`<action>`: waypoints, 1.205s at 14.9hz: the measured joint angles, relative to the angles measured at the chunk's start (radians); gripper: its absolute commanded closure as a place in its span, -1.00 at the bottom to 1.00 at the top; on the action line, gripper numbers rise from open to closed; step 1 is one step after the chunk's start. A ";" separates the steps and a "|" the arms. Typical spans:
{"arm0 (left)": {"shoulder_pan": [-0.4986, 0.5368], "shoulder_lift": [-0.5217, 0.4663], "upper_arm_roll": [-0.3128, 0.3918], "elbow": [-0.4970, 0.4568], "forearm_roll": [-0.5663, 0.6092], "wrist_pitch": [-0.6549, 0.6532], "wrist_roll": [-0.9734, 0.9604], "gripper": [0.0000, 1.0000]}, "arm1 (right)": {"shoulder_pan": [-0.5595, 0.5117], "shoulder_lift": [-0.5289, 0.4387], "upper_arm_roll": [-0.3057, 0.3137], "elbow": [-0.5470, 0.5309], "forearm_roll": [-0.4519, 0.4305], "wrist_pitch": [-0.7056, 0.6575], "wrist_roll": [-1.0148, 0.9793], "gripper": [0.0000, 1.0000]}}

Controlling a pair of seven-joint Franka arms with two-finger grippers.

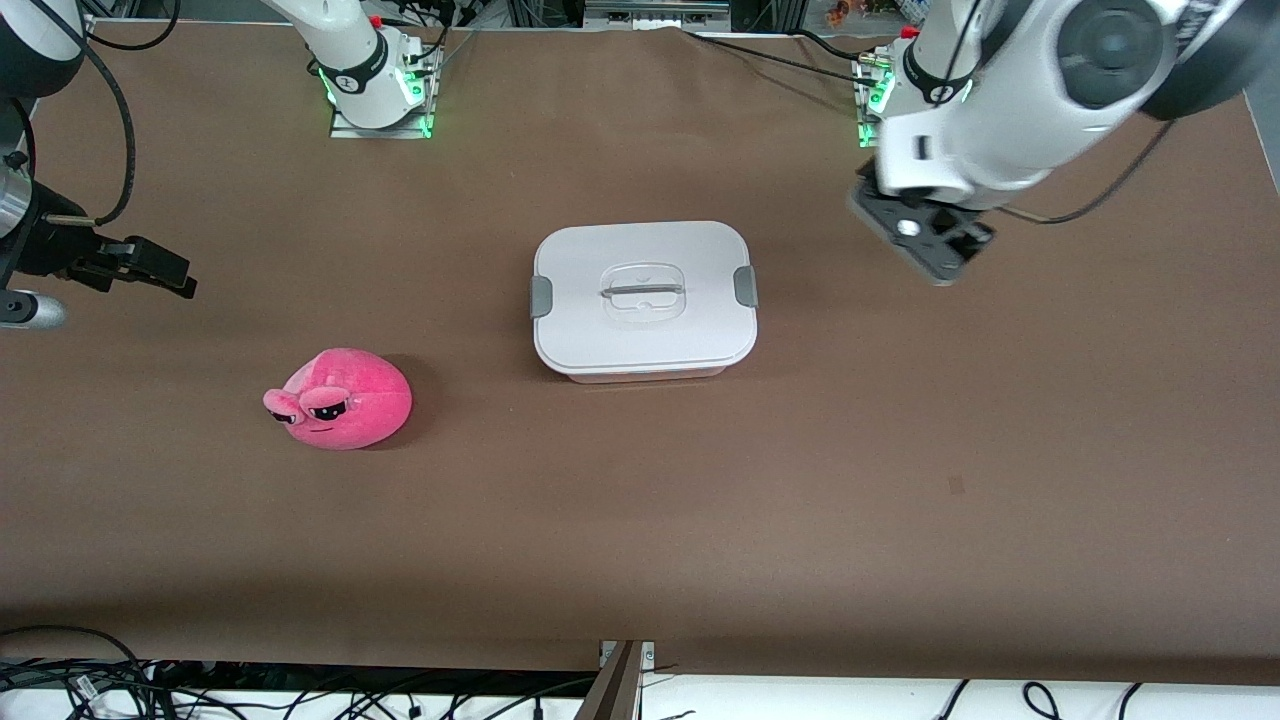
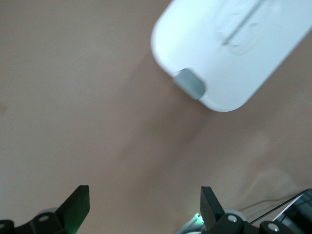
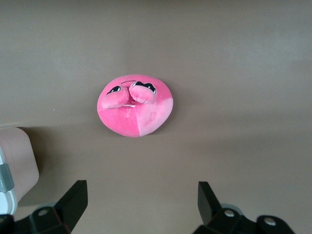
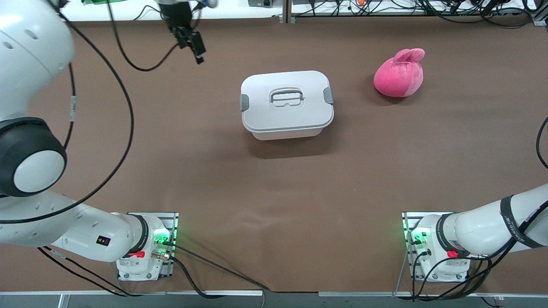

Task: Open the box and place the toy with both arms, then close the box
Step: 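Reach the left gripper to the box lid handle and grasp it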

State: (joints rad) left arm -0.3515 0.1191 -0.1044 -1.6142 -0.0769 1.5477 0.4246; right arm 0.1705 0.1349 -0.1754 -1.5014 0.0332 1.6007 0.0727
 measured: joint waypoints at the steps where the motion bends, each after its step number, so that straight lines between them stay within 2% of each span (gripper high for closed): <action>1: -0.050 0.024 -0.001 0.011 0.000 0.035 0.022 -1.00 | 0.000 0.000 0.000 0.000 0.000 0.000 0.000 -0.99; 4: -0.160 0.102 -0.004 0.020 0.000 0.204 0.099 -1.00 | 0.000 0.000 0.000 0.000 0.000 0.000 0.000 -0.99; 8: -0.223 0.239 -0.004 0.022 -0.027 0.422 0.203 -1.00 | 0.000 0.000 0.000 0.001 0.000 0.000 0.000 -0.99; 13: -0.315 0.366 -0.003 0.024 -0.028 0.590 0.209 -1.00 | 0.000 0.000 0.000 0.001 0.000 0.000 0.000 -0.99; 14: -0.324 0.377 -0.004 0.024 -0.028 0.594 0.209 -0.81 | 0.000 0.000 0.000 0.001 0.000 0.000 0.000 -0.99; 15: -0.330 0.382 -0.003 0.024 -0.028 0.594 0.209 -0.16 | 0.000 0.000 0.000 0.001 0.000 0.000 0.000 -0.99; 16: -0.332 0.384 -0.003 0.024 -0.028 0.594 0.210 0.57 | 0.000 0.000 0.000 0.001 0.000 0.000 0.000 -0.99; 17: -0.333 0.386 -0.003 0.024 -0.028 0.593 0.211 0.98 | 0.000 0.000 0.000 0.001 0.000 0.000 0.000 -0.99; 18: -0.335 0.387 -0.003 0.024 -0.028 0.592 0.213 1.00 | 0.000 0.000 0.000 0.001 0.000 0.000 0.000 -0.99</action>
State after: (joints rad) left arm -0.6867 0.5058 -0.1074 -1.5900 -0.1049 2.1393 0.6371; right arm 0.1705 0.1348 -0.1755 -1.5003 0.0332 1.6008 0.0726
